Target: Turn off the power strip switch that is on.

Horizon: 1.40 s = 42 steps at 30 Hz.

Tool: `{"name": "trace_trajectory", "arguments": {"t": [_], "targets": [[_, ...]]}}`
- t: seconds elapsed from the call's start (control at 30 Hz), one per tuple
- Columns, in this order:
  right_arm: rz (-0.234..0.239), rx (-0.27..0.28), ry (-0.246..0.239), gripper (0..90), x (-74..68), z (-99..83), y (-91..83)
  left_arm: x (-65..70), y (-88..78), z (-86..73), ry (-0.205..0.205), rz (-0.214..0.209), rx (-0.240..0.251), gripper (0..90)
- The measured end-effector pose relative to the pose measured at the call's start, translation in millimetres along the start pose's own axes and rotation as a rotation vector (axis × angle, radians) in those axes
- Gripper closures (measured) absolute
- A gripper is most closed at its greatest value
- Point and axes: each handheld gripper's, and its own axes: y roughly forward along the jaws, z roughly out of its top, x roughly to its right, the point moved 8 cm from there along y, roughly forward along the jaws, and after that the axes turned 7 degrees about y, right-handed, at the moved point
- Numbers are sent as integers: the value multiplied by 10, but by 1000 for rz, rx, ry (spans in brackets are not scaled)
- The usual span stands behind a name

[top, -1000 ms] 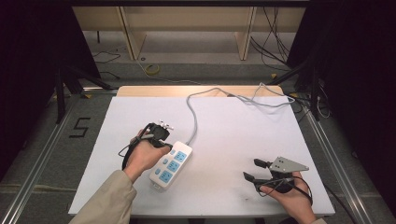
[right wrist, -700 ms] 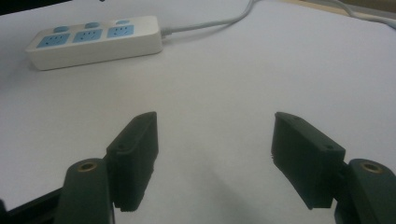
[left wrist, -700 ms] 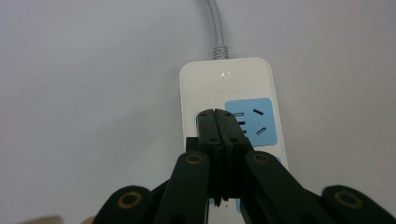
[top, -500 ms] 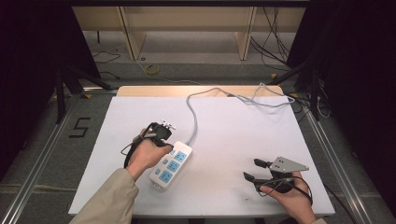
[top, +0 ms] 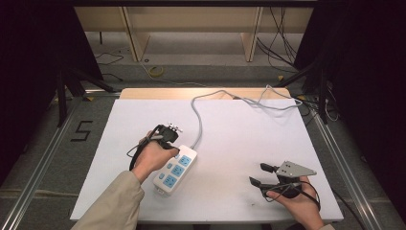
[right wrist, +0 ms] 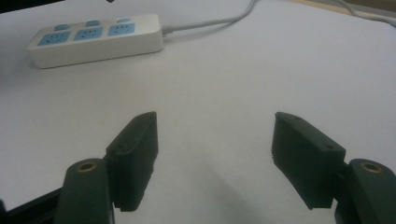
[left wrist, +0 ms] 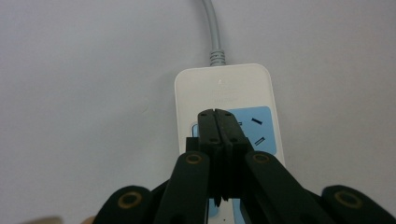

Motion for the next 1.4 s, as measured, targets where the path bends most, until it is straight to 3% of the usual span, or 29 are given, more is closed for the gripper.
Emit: {"name": "trace_trajectory", "arguments": {"t": [1.4], "targets": [[4,-3,-3,326,2,-8,2,-26,189,41,4,6,-53,896]]}}
